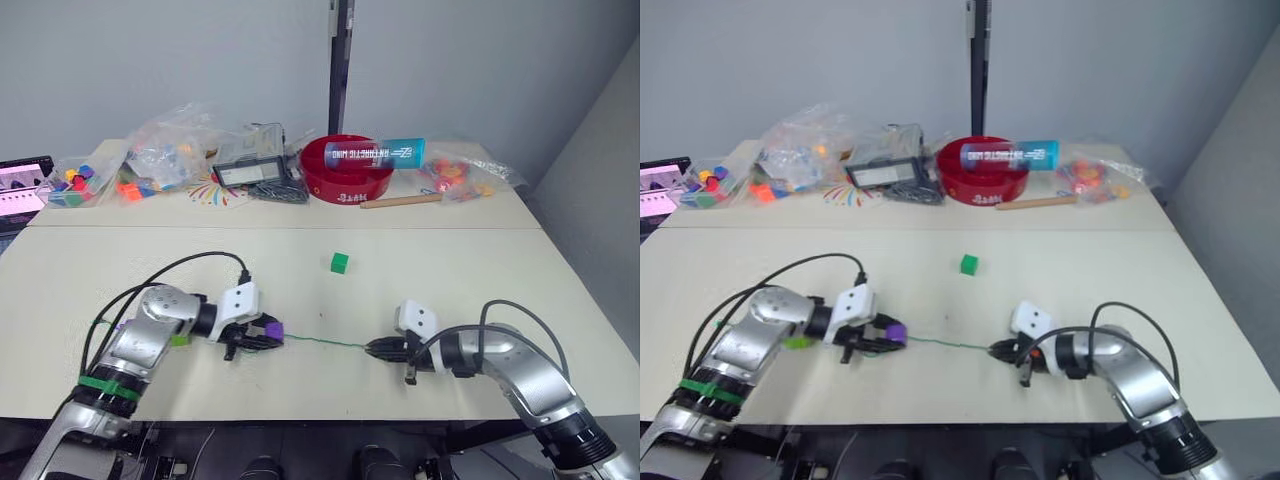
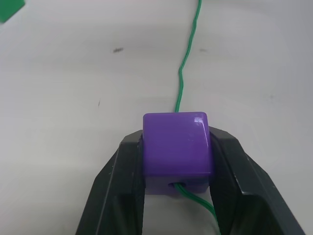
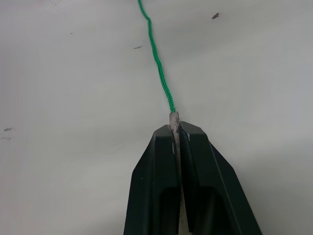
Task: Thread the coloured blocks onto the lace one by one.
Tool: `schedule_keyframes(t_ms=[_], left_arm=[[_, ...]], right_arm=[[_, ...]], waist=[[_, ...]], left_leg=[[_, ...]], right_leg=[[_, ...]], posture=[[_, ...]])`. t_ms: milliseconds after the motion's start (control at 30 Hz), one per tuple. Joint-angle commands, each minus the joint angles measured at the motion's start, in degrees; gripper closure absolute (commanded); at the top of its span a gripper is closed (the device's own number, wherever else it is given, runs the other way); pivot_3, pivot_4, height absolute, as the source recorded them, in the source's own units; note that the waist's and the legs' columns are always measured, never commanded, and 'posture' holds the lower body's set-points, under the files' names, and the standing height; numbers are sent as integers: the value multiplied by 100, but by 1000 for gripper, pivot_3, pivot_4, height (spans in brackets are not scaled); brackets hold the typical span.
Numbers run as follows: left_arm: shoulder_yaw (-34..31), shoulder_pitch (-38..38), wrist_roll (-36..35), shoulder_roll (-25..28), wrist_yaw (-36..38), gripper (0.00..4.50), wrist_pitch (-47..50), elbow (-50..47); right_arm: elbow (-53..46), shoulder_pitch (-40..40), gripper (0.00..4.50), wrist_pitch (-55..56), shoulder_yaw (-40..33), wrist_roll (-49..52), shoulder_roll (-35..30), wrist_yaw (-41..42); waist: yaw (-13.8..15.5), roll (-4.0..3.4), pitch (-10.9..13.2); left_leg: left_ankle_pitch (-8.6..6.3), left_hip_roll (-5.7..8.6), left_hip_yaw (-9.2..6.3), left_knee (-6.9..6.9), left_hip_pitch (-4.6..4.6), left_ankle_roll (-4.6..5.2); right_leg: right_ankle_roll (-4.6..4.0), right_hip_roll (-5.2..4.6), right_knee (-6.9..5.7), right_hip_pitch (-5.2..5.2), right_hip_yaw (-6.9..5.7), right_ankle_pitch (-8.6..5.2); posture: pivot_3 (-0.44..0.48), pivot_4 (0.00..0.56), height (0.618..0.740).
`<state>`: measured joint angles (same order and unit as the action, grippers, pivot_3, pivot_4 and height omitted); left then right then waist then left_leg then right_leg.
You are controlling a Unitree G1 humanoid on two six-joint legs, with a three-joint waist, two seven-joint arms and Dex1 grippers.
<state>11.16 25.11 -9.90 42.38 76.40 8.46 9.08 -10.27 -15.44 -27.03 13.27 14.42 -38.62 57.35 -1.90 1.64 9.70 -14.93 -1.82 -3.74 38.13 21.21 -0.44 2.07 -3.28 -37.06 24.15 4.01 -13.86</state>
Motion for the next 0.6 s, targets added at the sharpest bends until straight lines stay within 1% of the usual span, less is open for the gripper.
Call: schedule_keyframes(t_ms=[33, 200, 367, 500, 600], left_arm=[[-228, -204, -60, 324, 156, 3295, -175, -16], [-352, -344, -9, 625, 275, 3295, -532, 399], [-436, -368, 243, 1058, 475, 3295, -1343, 1494], [-426, -283, 321, 1175, 519, 3295, -1862, 2214], [-424, -222, 269, 1131, 551, 3295, -1983, 2361]], right_arm=[[135, 66, 4500, 88, -254, -50, -216, 18], [124, 158, 4500, 162, -337, -11, -329, 71], [-38, 214, 4500, 107, -391, 33, -348, 81], [-52, 208, 4500, 100, -419, 36, -354, 93], [-91, 184, 4500, 62, -418, 64, -338, 97]], waist=[[-13, 0, 0], [-31, 0, 0], [-111, -2, -1], [-190, -13, -8], [-211, -25, -15]], left_leg=[[0, 0, 0, 0, 0, 0], [0, -1, 0, 0, -2, 0], [-1, -11, 6, -5, -11, 1], [-1, -16, 7, -13, -23, 2], [-1, -17, 9, -13, -29, 2]], right_leg=[[0, 0, 0, -1, 0, 0], [-1, 1, -1, 0, 0, 0], [-8, 10, -5, -1, 2, -1], [-15, 16, -11, -3, 3, -1], [-14, 18, -15, -7, 6, -1]], posture=[[0, 150, 731], [0, 150, 731], [0, 150, 731], [0, 150, 731], [0, 150, 731]])
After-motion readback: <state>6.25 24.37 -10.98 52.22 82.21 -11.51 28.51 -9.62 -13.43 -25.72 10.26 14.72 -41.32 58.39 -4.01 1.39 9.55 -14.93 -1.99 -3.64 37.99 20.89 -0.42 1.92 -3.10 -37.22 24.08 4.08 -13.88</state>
